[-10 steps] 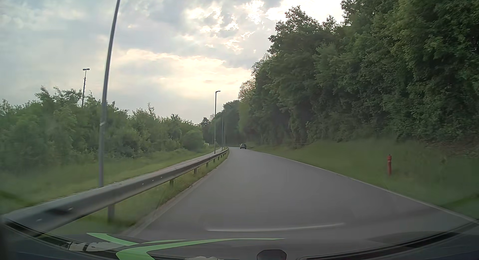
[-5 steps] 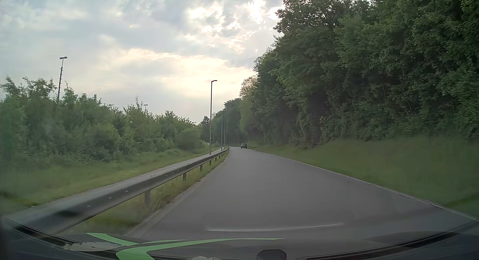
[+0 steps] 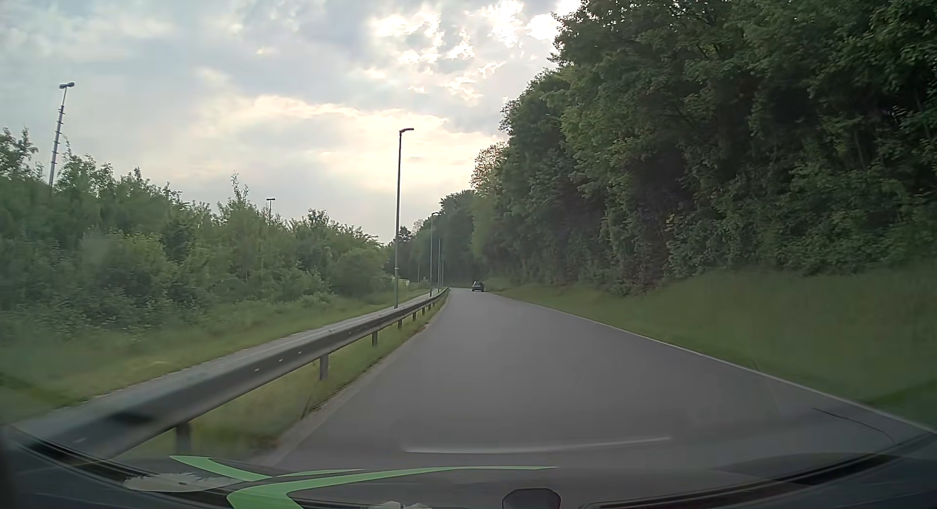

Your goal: Follow the waypoints while adhering to traffic rules and regulations

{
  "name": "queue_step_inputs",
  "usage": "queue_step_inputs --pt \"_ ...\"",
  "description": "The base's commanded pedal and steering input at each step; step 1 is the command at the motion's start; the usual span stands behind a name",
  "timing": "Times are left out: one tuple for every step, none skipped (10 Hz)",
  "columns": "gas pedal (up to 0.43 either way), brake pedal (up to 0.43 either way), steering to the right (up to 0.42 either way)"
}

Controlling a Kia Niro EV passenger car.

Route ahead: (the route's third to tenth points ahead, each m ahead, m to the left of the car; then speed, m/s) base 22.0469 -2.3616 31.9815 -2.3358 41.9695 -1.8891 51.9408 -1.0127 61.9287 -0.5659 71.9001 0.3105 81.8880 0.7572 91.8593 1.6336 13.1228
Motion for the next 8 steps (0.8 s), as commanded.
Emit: queue_step_inputs --pt "0.157 0.0 -0.003" --pt "0.157 0.0 -0.002" --pt "0.157 0.0 -0.003" --pt "0.13 0.0 -0.003" --pt "0.098 0.0 -0.003" --pt "0.098 0.0 -0.003" --pt "0.098 0.0 -0.003" --pt "0.098 0.0 -0.003"
